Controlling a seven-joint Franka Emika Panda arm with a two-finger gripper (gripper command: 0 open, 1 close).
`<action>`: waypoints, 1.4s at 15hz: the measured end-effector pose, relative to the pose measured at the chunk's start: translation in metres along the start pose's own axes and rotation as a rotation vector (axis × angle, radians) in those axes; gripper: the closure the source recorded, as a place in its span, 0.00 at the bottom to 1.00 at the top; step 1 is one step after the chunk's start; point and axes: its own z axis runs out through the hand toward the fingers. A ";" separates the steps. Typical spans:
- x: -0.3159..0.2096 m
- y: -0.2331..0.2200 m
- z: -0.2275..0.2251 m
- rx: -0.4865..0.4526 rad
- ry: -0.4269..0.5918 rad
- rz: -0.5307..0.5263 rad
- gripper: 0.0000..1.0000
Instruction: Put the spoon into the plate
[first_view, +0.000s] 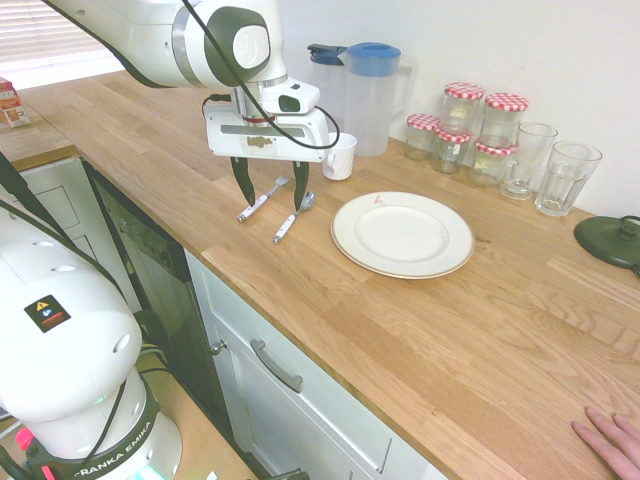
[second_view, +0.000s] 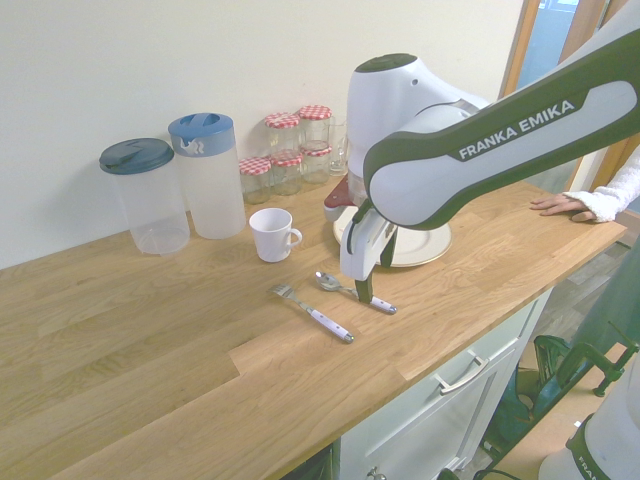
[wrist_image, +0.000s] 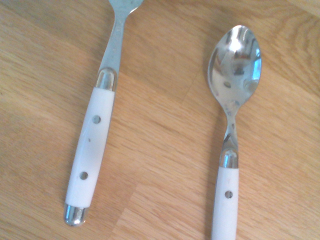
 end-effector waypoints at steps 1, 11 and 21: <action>-0.001 0.000 0.005 -0.010 -0.005 0.004 0.00; 0.011 -0.014 0.047 -0.026 -0.019 0.090 1.00; 0.029 -0.017 0.049 0.006 -0.058 0.102 1.00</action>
